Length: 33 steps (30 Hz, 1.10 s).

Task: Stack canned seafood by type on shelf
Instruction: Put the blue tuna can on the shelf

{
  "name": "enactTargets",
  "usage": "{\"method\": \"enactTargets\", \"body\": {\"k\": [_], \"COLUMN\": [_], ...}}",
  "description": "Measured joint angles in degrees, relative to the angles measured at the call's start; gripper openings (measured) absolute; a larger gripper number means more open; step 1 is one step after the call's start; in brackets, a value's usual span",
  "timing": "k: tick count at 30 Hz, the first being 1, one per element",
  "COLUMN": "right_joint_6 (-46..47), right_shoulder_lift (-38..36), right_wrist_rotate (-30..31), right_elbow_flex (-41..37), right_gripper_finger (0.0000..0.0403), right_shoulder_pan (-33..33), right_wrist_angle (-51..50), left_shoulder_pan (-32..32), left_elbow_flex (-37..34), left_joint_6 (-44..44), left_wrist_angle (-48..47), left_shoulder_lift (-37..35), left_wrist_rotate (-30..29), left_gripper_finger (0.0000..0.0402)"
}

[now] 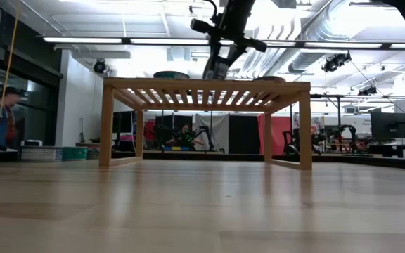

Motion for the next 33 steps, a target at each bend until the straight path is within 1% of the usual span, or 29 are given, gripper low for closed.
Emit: {"method": "enactTargets", "body": {"k": [4,7,10,16,19,21,22,24,27,29,30,32,33], "right_joint_6": [-3.5,-5.7,-6.0,-3.4,-3.2,-3.8,-3.8,-3.2,-0.1,3.2,4.3,5.1,6.7], "right_shoulder_lift": [-0.4,-0.9,-3.0,-7.7,-10.3,-11.9,-13.2,-16.5,-24.5,-30.6,-33.1,-36.2,-36.8], "right_wrist_rotate": [-6.2,-7.9,-6.6,0.1,2.2,2.5,2.4,0.7,-2.9,-4.0,-3.9,-3.2,-1.9], "right_elbow_flex": [0.0,0.0,0.0,0.0,0.0,-1.5,-3.9,-11.5,-27.6,-38.2,-42.9,-50.4,-53.2], "right_gripper_finger": [0.0111,0.0111,0.0111,0.0111,0.0111,0.0111,0.0111,0.0111,0.0111,0.0111,0.0111,0.0111,0.0111], "right_shoulder_pan": [-0.3,0.1,1.5,4.4,5.0,5.0,5.0,5.0,5.1,5.4,5.4,5.4,5.2], "right_wrist_angle": [4.2,4.3,1.7,-8.4,-9.8,-8.2,-6.2,-0.8,13.9,28.0,37.8,54.7,60.2], "left_shoulder_pan": [0.0,0.0,0.0,0.0,0.0,0.0,0.0,0.0,0.0,0.0,0.0,0.0,0.0], "left_elbow_flex": [0.0,0.0,0.0,0.0,0.0,0.0,0.0,0.0,0.0,0.0,0.0,0.0,0.0], "left_joint_6": [0.0,0.0,0.0,1.6,1.6,1.1,0.6,-0.1,-0.4,-0.4,-0.4,-0.4,-0.3], "left_wrist_angle": [-0.1,-0.4,-1.0,-1.7,-1.4,-1.4,-1.4,-1.4,-1.3,-0.8,-0.6,-0.6,-0.6], "left_shoulder_lift": [-1.2,-1.8,-2.4,-2.4,-2.4,-2.4,-2.4,-2.4,-2.4,-2.4,-2.4,-2.4,-2.4], "left_wrist_rotate": [0.0,0.0,0.0,0.0,0.0,0.0,0.0,0.0,0.0,-0.1,-0.7,-2.4,-3.3], "left_gripper_finger": [0.0,0.0,0.0,0.0,0.0,0.0,0.0,0.0,0.0,0.0,0.0,0.0,0.0]}}
